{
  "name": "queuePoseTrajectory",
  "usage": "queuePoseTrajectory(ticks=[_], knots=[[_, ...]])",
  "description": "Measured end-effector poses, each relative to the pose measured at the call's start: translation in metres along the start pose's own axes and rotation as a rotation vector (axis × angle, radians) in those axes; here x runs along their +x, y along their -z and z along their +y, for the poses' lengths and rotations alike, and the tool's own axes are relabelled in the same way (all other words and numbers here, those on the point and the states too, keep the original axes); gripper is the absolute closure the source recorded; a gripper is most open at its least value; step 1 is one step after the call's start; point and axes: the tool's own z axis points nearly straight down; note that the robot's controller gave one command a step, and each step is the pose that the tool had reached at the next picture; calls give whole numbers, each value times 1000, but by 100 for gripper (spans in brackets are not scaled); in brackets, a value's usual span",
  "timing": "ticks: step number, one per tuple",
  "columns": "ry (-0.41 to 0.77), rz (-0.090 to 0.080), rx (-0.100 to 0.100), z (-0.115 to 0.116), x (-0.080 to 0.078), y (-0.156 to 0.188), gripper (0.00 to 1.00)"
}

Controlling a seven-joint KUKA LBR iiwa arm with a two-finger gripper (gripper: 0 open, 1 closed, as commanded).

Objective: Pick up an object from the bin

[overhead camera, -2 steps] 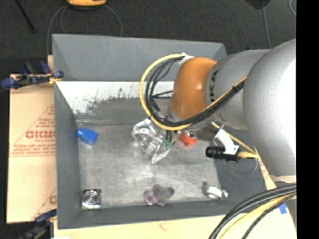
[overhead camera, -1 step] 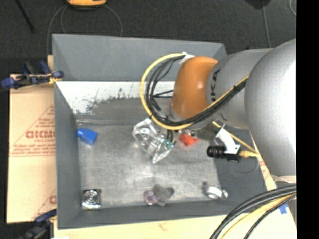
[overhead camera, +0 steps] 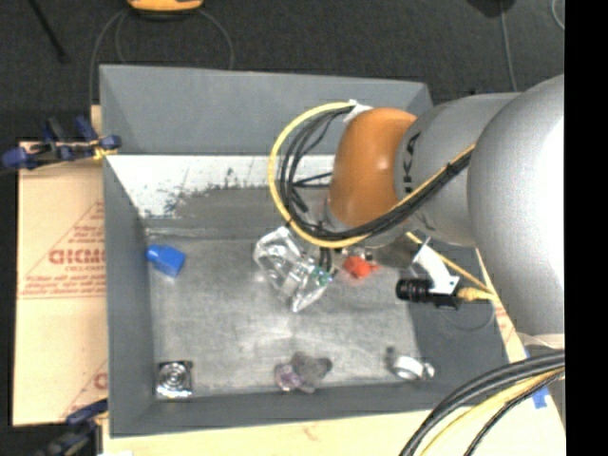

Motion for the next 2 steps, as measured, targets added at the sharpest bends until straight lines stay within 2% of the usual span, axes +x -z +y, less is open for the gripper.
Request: queuePoseTrajectory(ticks=[2], knots=[[9, 0, -5, -1, -1, 45, 100]])
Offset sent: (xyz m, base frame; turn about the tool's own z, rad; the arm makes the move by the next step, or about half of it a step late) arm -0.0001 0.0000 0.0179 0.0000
